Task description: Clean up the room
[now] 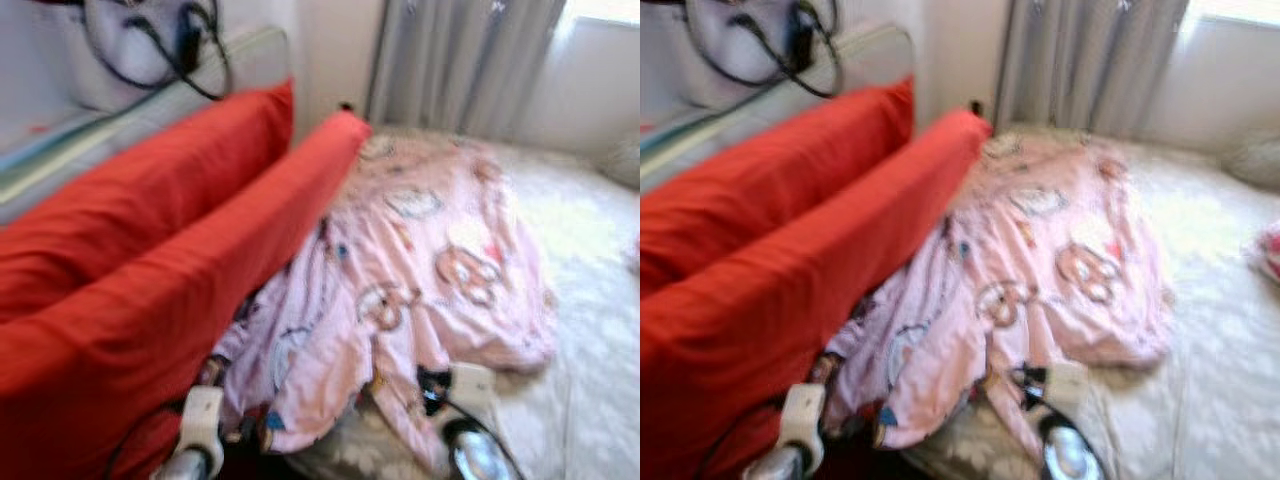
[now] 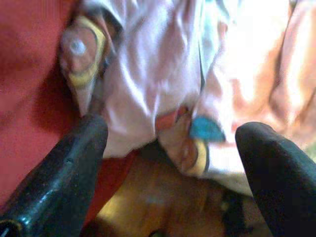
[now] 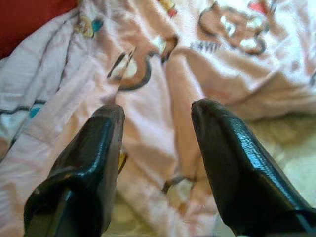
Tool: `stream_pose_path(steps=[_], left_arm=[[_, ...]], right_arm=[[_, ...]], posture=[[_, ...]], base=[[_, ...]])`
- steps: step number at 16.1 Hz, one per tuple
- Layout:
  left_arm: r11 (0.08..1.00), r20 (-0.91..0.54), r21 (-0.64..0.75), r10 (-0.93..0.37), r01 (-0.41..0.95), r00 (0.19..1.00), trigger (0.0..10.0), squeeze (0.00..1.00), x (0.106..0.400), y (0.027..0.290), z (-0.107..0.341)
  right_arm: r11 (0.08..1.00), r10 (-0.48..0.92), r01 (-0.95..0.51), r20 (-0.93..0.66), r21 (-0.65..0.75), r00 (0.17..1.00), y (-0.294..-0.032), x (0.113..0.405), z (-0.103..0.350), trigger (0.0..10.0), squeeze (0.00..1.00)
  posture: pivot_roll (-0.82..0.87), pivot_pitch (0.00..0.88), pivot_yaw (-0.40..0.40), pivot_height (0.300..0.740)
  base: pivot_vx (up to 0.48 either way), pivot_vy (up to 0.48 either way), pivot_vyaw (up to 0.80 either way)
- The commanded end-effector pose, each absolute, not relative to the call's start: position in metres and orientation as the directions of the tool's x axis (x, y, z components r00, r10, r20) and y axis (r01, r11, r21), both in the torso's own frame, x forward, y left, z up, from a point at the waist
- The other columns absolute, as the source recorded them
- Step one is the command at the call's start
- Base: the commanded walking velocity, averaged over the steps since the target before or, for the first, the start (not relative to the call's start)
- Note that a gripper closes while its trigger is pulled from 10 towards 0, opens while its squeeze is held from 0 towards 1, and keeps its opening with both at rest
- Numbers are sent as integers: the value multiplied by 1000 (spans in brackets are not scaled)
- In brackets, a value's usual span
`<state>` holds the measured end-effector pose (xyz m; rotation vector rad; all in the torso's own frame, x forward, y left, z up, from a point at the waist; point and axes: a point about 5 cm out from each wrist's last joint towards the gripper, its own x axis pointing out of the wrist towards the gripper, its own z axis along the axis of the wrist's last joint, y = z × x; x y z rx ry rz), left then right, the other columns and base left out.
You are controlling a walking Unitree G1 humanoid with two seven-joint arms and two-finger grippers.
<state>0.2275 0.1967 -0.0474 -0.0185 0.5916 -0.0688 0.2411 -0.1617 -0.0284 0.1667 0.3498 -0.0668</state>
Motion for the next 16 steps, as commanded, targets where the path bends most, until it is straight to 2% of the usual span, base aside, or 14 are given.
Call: stream_pose_path(steps=[1, 3, 8, 9, 11, 16], left_arm=[[999, -531, -46, -42, 20, 846, 10000, 0, 227, 206, -44], [998, -428, -65, -34, 7, 903, 10000, 0, 241, 205, -31], [993, -185, -119, -6, -16, 983, 10000, 0, 267, 206, 4], [993, -164, -118, -17, -2, 986, 10000, 0, 269, 204, 7], [994, 6, -108, -13, 13, 1000, 10000, 0, 276, 200, 36], [994, 164, -110, -3, 22, 986, 10000, 0, 283, 189, 70]], right_arm=[[983, -23, 82, -328, 166, 944, -155, 244, -26, 10000, 0], [982, -37, 93, -317, 164, 948, -156, 244, -24, 10000, 0], [983, -60, 108, -300, 148, 952, -161, 243, -23, 10000, 0], [983, -59, 107, -296, 148, 953, -161, 243, -22, 10000, 0], [984, -58, 104, -287, 147, 956, -161, 242, -22, 10000, 0], [984, -55, 98, -278, 146, 959, -161, 243, -21, 10000, 0]], posture=[[66, 4, -12, 740], [66, 7, -13, 740], [67, 13, -16, 740], [68, 13, -16, 740], [63, 17, -20, 740], [64, 15, -26, 740]], base=[[0, 0, 0], [0, 0, 0], [0, 0, 0], [0, 0, 0], [0, 0, 0], [0, 0, 0]])
